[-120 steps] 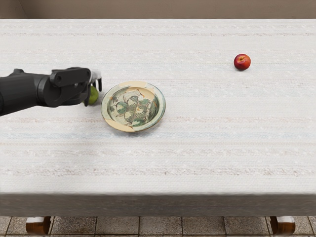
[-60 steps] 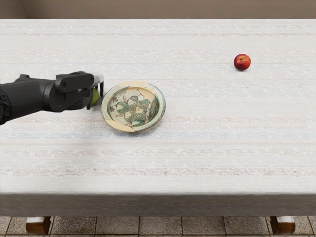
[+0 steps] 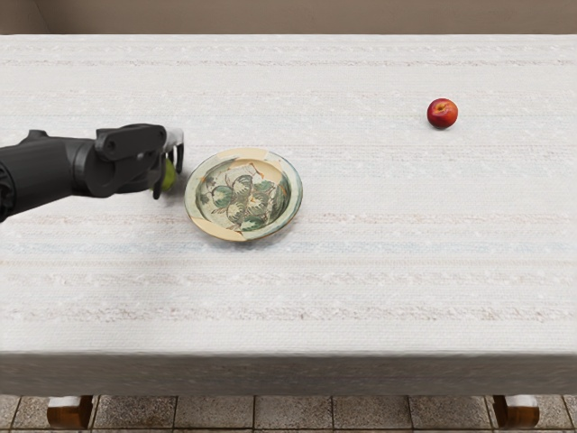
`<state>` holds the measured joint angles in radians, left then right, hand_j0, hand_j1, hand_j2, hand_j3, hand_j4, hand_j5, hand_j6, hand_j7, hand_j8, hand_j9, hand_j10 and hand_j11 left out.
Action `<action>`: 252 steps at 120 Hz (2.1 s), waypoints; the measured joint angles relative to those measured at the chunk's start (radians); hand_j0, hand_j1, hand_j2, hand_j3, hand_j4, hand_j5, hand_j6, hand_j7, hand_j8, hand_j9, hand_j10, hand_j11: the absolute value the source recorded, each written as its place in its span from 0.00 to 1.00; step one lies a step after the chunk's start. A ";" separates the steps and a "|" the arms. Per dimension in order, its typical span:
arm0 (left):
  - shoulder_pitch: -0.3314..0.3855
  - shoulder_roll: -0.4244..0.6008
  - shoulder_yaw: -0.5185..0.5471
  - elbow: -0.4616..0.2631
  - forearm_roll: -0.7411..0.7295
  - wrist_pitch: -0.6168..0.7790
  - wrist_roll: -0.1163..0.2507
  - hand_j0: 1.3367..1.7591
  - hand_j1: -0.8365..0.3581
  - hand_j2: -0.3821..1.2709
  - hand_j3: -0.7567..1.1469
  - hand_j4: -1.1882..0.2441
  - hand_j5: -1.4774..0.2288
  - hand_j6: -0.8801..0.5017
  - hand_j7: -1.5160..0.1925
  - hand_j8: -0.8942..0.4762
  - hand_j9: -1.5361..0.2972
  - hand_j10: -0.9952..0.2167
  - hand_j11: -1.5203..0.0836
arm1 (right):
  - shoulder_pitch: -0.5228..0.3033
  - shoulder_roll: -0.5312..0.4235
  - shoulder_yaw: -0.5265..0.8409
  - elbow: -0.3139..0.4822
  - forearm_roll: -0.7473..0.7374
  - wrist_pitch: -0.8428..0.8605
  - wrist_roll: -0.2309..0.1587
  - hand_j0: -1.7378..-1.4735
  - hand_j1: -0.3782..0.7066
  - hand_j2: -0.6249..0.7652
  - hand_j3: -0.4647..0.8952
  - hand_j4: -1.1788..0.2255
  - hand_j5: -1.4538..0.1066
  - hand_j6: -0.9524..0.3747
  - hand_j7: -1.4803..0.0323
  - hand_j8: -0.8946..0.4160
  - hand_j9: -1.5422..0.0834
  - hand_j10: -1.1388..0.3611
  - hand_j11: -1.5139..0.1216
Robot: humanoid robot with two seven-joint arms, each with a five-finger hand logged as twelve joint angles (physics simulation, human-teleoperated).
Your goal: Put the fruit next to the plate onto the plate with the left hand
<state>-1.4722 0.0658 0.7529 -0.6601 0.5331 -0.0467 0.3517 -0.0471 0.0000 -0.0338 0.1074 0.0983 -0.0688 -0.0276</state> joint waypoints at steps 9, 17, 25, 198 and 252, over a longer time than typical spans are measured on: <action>-0.011 0.004 0.001 0.007 0.001 -0.002 0.000 0.74 0.52 0.52 0.40 0.27 0.13 0.36 0.21 0.43 0.21 0.42 0.22 | 0.000 0.000 0.000 0.000 0.000 0.000 0.000 0.30 0.06 0.44 0.34 0.82 0.90 0.69 0.95 0.66 0.92 0.74 0.90; -0.023 0.011 0.002 0.011 0.003 -0.007 0.001 0.74 0.51 0.55 0.40 0.27 0.14 0.36 0.21 0.41 0.21 0.42 0.22 | 0.000 0.000 0.000 0.000 0.000 0.000 0.000 0.30 0.06 0.44 0.34 0.82 0.90 0.69 0.95 0.66 0.92 0.74 0.90; -0.042 0.022 0.002 0.015 0.000 -0.028 0.001 0.74 0.50 0.56 0.40 0.27 0.13 0.37 0.20 0.43 0.21 0.42 0.22 | 0.000 0.000 0.000 0.000 0.000 0.000 0.000 0.30 0.06 0.44 0.34 0.82 0.90 0.69 0.95 0.66 0.92 0.74 0.90; -0.207 0.124 -0.263 -0.088 -0.341 -0.360 0.003 0.76 0.65 0.34 0.40 0.58 0.58 0.43 0.61 0.44 0.58 0.53 0.65 | 0.000 0.000 0.000 0.000 0.000 0.000 0.000 0.30 0.06 0.44 0.34 0.82 0.90 0.69 0.95 0.66 0.92 0.74 0.90; 0.056 0.618 -0.610 -0.228 -0.563 -0.555 0.003 0.76 0.73 0.27 0.40 0.65 0.66 0.45 0.69 0.47 0.65 0.61 0.73 | 0.000 0.000 0.000 0.000 0.000 0.000 0.000 0.30 0.06 0.44 0.34 0.82 0.90 0.69 0.95 0.66 0.92 0.74 0.90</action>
<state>-1.4160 0.6841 0.1433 -0.8880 -0.0297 -0.6018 0.3543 -0.0469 0.0000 -0.0337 0.1074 0.0982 -0.0690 -0.0276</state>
